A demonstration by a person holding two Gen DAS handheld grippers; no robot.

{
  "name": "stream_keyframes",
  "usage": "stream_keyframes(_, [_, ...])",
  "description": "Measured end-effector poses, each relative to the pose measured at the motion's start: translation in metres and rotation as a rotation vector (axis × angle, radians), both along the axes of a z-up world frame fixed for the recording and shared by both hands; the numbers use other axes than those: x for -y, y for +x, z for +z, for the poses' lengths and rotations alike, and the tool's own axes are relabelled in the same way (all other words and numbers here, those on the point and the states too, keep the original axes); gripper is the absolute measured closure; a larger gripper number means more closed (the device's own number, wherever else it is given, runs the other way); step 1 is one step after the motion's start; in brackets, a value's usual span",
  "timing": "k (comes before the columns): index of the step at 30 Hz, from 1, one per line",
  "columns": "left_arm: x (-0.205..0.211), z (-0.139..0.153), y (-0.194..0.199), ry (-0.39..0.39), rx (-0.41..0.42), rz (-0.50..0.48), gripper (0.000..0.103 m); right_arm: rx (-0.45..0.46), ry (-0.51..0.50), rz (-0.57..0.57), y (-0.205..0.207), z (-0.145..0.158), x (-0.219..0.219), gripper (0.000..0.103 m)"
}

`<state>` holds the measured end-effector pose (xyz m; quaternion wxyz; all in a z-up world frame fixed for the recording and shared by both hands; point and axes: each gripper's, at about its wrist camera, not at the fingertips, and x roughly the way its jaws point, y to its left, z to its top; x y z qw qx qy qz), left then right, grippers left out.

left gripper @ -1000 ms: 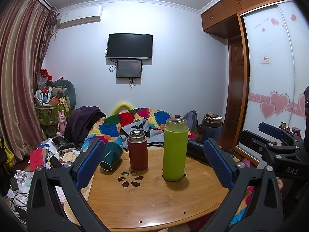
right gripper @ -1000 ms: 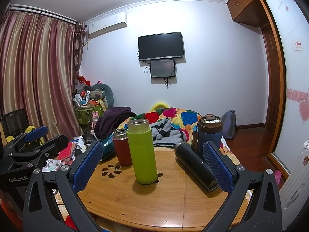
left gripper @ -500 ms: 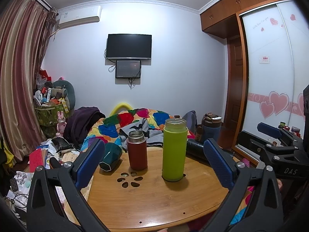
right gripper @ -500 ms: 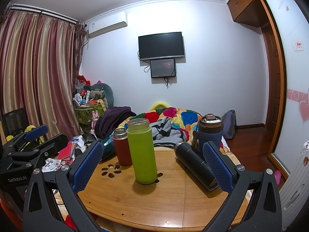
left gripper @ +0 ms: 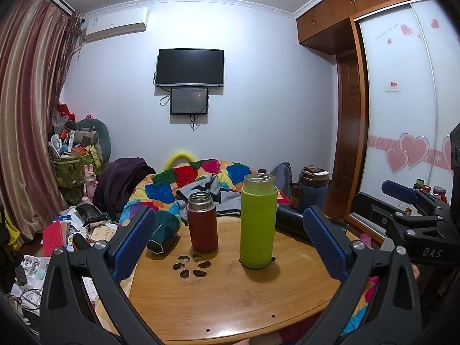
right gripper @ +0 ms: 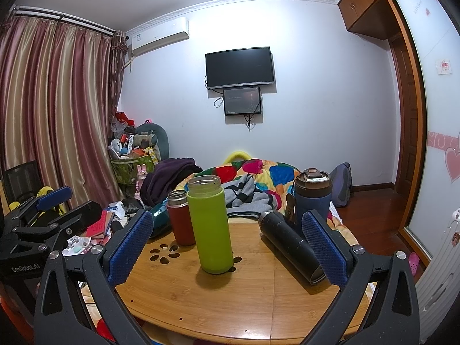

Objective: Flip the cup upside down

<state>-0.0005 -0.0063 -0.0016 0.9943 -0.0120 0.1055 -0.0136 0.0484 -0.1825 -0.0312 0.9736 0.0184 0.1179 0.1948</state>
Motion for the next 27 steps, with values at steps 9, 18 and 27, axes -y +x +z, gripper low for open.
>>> stream_keyframes(9, [0.001, -0.003, 0.005, 0.007, -0.018, -0.003, 0.000, -0.013, 0.007, 0.000, 0.007, -0.006, 0.004, 0.000])
stream_keyframes(18, [0.004, -0.018, 0.046, -0.055, -0.072, -0.080, 0.000, -0.083, 0.018, -0.024, 0.033, -0.029, 0.017, 0.000])
stream_keyframes(27, [0.017, -0.048, 0.132, -0.033, -0.221, -0.080, 0.000, -0.181, 0.018, -0.050, 0.063, -0.061, 0.033, 0.000])
